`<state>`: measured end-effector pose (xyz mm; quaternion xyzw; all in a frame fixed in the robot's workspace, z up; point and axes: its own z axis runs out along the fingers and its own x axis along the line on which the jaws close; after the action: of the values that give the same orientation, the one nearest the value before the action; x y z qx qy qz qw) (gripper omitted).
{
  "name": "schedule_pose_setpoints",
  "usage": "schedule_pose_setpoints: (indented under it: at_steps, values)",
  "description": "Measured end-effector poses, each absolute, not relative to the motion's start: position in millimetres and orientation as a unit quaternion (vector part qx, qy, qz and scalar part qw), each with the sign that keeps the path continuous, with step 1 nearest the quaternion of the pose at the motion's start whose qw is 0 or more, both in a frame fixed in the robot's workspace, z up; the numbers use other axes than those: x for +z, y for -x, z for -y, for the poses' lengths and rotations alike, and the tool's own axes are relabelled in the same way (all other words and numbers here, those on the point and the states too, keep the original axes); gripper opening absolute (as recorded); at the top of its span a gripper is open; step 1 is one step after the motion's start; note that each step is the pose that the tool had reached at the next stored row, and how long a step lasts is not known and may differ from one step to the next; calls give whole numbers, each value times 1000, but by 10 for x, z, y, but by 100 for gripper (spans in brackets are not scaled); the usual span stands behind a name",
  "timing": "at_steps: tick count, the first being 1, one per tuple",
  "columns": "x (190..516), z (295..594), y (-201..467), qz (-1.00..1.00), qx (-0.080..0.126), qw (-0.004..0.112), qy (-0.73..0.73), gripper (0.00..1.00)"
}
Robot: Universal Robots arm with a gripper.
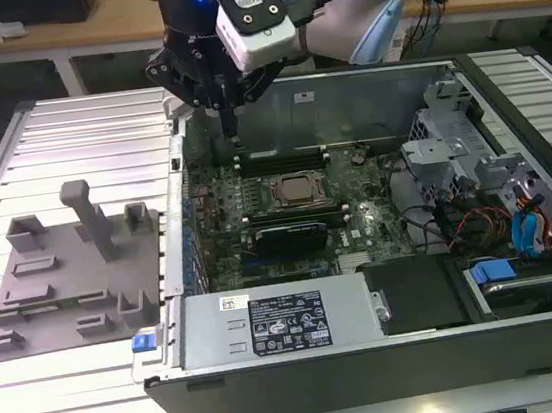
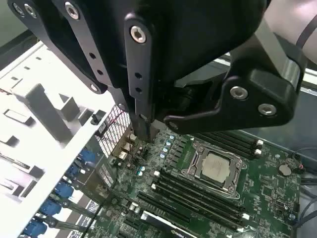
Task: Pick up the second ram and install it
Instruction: 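Reach for the second ram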
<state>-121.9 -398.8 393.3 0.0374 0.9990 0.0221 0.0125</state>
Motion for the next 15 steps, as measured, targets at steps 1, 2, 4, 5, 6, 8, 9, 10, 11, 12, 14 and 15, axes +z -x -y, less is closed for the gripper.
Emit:
schedule_pose_setpoints:
  at_steps: [1,2,4,5,6,8,9,10,11,12,14,15]
  values:
    - [3933,3988,1335,-999,22,12,-37,8]
    - [3932,3988,1421,-999,22,13,-37,8]
    - [3932,3988,1468,-999,22,13,-37,8]
    - [3933,3989,1508,-999,22,13,-37,8]
    - [3932,3989,1570,-999,22,13,-37,8]
    - [3931,3989,1642,-999,22,13,-37,8]
    - [3930,3989,1725,-999,22,13,-37,8]
    - [3929,3988,1789,-999,22,13,-37,8]
    - [3929,3988,1838,-999,22,13,-37,8]
    - [3929,3989,1874,-999,22,13,-37,8]
    - [3928,3988,1917,-999,22,13,-37,8]
    - [3928,3988,1950,-999,22,13,-37,8]
